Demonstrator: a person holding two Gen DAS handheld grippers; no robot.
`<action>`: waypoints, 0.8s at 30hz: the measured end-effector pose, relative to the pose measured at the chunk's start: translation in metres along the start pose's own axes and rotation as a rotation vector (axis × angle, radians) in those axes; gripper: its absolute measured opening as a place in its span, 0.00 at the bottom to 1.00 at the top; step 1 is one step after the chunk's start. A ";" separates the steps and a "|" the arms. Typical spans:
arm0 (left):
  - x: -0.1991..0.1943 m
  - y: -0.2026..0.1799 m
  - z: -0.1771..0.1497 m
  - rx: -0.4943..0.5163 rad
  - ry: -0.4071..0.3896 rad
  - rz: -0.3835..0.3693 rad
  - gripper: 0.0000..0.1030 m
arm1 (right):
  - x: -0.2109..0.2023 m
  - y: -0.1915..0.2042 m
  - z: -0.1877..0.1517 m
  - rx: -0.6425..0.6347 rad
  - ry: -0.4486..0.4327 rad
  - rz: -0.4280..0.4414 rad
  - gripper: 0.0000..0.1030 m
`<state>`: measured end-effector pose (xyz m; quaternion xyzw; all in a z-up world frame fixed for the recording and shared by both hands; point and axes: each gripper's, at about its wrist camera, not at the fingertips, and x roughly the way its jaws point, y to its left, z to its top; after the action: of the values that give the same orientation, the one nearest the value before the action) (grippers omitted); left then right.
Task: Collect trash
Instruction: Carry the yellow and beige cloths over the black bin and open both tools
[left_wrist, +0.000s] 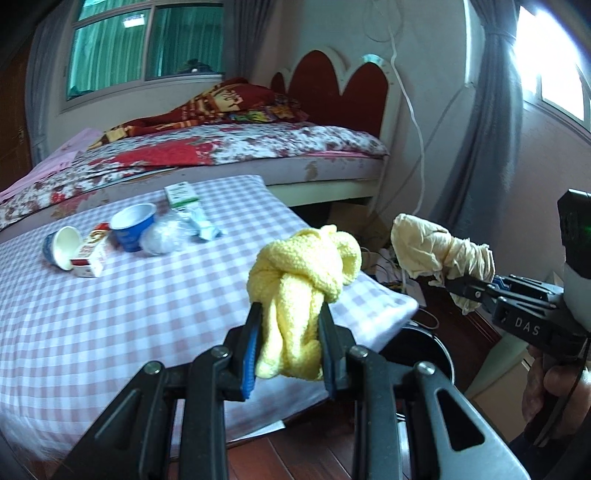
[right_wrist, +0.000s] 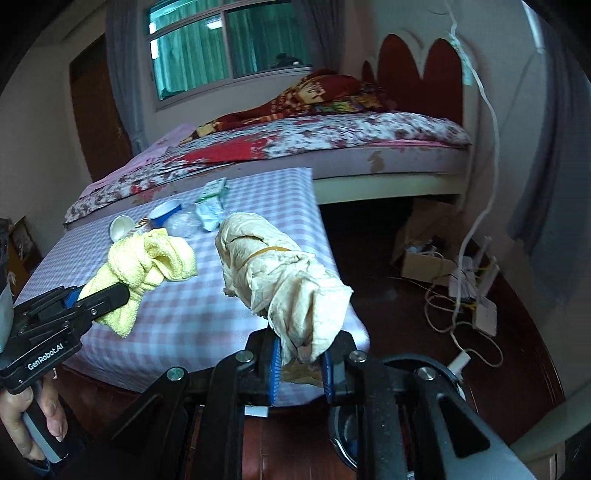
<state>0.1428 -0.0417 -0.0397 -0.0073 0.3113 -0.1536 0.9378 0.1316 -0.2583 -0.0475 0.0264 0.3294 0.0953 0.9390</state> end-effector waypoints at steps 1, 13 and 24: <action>0.001 -0.005 -0.001 0.006 0.003 -0.007 0.28 | -0.002 -0.005 -0.003 0.008 0.001 -0.010 0.18; 0.021 -0.079 -0.019 0.080 0.063 -0.125 0.28 | -0.026 -0.078 -0.045 0.119 0.036 -0.134 0.18; 0.052 -0.137 -0.044 0.141 0.151 -0.215 0.28 | -0.029 -0.124 -0.090 0.170 0.124 -0.225 0.18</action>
<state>0.1176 -0.1837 -0.0900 0.0370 0.3667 -0.2749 0.8880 0.0727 -0.3873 -0.1140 0.0627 0.3946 -0.0370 0.9160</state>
